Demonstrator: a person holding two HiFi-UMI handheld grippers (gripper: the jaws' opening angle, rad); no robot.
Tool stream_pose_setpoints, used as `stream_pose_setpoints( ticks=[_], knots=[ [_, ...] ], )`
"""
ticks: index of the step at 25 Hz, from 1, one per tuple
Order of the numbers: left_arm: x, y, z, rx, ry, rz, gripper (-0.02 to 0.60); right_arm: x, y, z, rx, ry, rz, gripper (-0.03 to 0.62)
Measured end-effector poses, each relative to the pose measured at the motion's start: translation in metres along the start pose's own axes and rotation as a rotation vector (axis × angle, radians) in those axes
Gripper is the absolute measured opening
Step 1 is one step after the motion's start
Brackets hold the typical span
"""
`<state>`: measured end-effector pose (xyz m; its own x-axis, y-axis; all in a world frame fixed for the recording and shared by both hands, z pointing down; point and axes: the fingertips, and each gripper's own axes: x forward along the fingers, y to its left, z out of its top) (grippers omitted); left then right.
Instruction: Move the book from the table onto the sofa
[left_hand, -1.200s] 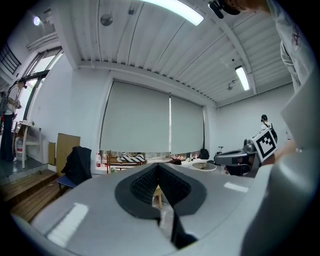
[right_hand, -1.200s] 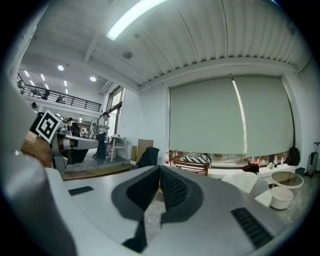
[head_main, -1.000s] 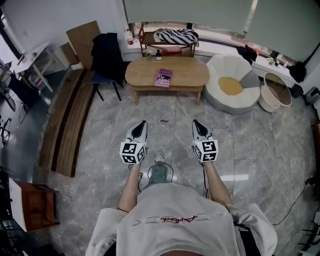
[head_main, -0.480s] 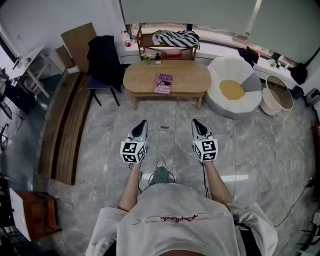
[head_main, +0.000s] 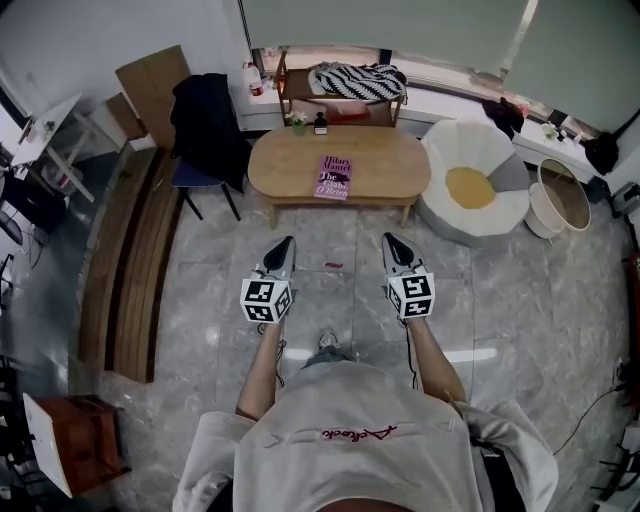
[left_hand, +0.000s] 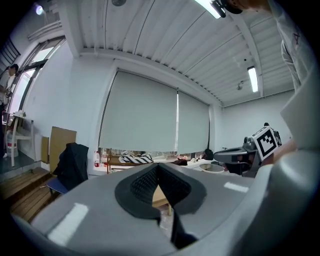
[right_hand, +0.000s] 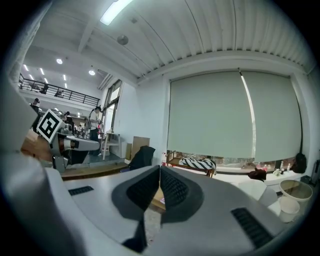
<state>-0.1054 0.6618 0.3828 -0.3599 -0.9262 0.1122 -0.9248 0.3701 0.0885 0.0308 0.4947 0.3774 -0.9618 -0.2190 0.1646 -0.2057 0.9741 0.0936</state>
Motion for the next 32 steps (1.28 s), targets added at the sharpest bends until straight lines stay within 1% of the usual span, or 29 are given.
stream_pose_setpoints(
  ticks=[7,17,24,32],
  knots=[
    [0.046,0.045,0.011,-0.007,-0.003,-0.022,0.009,0.059,-0.013,0.014,-0.01,0.003,-0.021,0.009],
    [0.095,0.078,0.015,-0.003,-0.01,-0.064,0.009,0.109,-0.026,0.014,-0.017,0.015,-0.053,0.009],
    [0.107,0.094,0.009,-0.014,0.01,-0.074,0.009,0.126,-0.024,0.009,-0.006,0.032,-0.061,0.009],
    [0.114,0.088,0.01,-0.001,0.003,-0.092,0.009,0.125,-0.03,0.003,0.0,0.029,-0.078,0.009]
  ],
)
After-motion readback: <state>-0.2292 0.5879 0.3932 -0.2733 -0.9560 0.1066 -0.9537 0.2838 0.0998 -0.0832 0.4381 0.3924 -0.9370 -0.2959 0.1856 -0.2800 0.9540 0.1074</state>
